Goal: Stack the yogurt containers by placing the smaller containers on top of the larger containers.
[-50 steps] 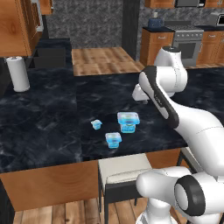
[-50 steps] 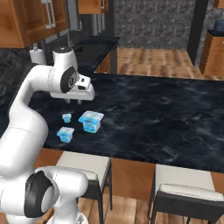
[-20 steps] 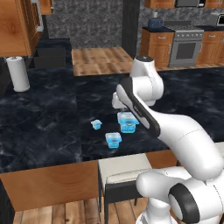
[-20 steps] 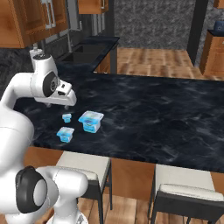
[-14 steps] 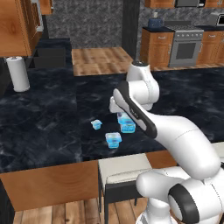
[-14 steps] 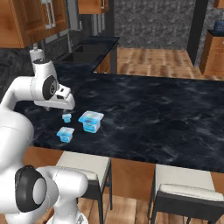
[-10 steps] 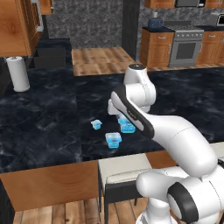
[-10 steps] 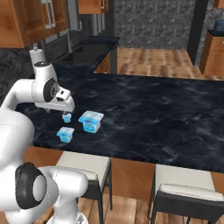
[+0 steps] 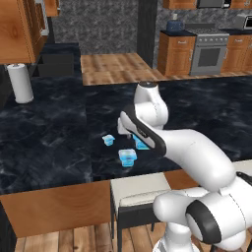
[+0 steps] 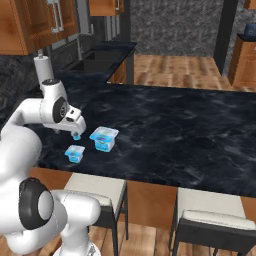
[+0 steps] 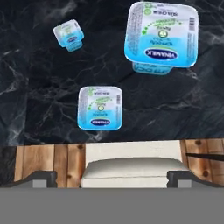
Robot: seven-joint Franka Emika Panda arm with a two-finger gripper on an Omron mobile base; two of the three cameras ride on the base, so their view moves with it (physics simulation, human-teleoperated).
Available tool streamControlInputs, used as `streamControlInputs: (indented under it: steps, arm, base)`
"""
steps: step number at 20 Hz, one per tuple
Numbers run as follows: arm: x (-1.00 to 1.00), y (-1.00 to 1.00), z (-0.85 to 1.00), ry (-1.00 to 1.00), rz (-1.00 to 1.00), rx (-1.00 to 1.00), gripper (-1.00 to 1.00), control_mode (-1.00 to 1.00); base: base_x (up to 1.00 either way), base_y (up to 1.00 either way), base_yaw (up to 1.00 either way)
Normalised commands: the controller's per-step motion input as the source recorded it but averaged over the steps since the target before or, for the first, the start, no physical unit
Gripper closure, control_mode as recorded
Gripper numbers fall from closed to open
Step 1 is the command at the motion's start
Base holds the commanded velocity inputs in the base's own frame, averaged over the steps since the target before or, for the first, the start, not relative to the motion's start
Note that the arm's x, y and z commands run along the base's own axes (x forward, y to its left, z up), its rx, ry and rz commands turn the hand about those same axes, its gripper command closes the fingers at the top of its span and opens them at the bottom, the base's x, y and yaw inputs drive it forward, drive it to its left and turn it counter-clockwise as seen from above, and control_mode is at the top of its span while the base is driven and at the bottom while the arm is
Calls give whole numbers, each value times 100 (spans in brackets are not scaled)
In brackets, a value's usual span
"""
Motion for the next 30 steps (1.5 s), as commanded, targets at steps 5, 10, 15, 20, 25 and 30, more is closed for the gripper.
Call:
streamControlInputs:
  steps: [5, 10, 15, 20, 25, 30]
  arm:
    - [6, 0, -18, 4, 0, 0, -100, -100]
    - [5, 0, -20, 5, 0, 0, -100, -100]
    - [1, 3, -20, 7, 0, 0, -100, -100]
    - [10, 11, -22, 5, 0, 0, -100, -100]
    - [13, 4, -17, 3, 0, 0, -100, -100]
    - [16, 0, -9, 3, 0, 0, -100, -100]
  base:
    - [0, 0, 0]
    - [0, 0, 0]
    - [0, 0, 0]
    - [0, 0, 0]
    - [0, 0, 0]
    - [0, 0, 0]
